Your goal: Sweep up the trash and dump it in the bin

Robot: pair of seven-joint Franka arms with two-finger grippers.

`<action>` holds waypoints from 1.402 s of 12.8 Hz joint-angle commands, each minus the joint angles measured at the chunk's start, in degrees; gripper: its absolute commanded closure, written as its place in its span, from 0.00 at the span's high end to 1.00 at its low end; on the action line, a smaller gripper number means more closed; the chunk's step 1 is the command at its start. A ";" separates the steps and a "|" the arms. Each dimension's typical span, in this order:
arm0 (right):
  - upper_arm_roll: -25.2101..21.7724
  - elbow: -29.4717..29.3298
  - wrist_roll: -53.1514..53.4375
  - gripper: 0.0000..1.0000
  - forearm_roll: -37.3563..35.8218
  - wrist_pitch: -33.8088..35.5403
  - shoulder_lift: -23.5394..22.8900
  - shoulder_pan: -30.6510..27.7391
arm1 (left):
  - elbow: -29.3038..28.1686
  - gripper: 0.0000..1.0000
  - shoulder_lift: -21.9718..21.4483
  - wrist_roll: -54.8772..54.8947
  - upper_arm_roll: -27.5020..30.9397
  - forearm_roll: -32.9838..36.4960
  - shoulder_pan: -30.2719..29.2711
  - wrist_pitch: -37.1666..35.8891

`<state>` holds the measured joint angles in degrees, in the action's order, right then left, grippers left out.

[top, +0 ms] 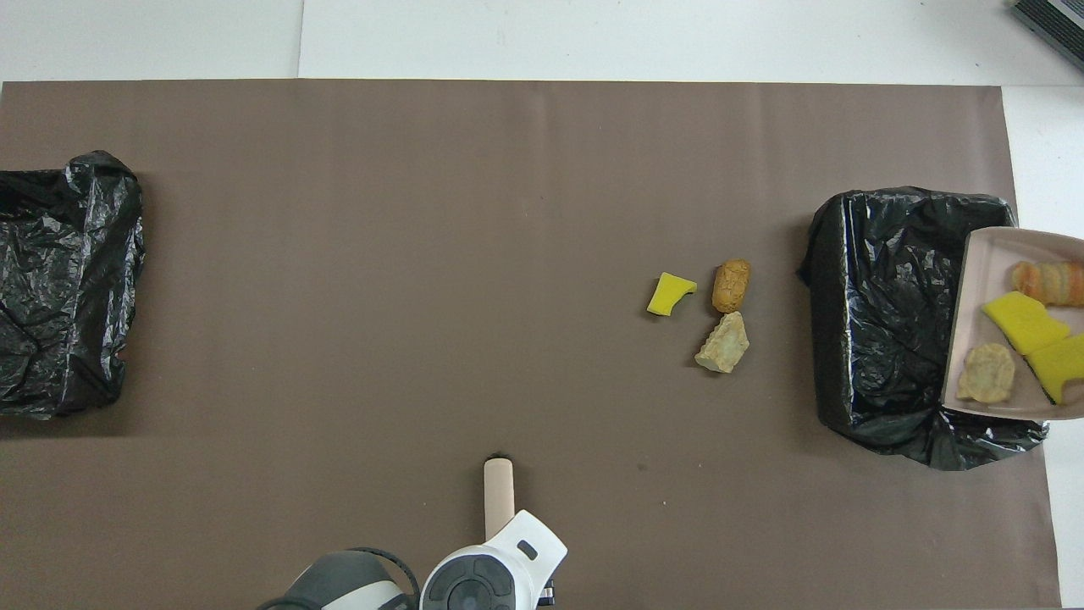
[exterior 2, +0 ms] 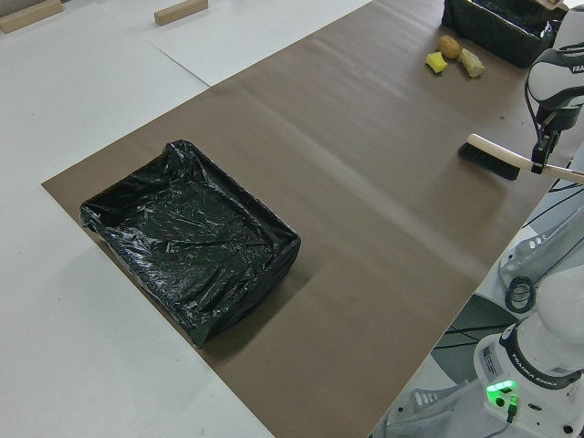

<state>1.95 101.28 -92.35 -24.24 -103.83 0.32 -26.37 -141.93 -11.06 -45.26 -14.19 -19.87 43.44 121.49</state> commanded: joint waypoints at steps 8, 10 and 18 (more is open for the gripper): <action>0.87 4.27 3.14 0.00 -18.90 -7.16 0.56 2.81 | 7.35 1.00 3.94 11.32 1.80 3.49 -7.92 0.15; 0.87 5.68 3.14 0.00 -20.66 -9.19 0.65 2.55 | 13.22 1.00 4.02 13.87 1.62 12.02 -12.92 -3.08; 1.74 2.88 1.64 0.00 -24.72 -3.58 3.98 4.92 | 40.21 1.00 4.64 40.22 1.80 18.38 -35.95 -24.87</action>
<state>3.06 104.84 -90.33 -48.89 -109.80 1.29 -21.23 -106.88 -7.78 -9.14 -11.60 -2.62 11.27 101.04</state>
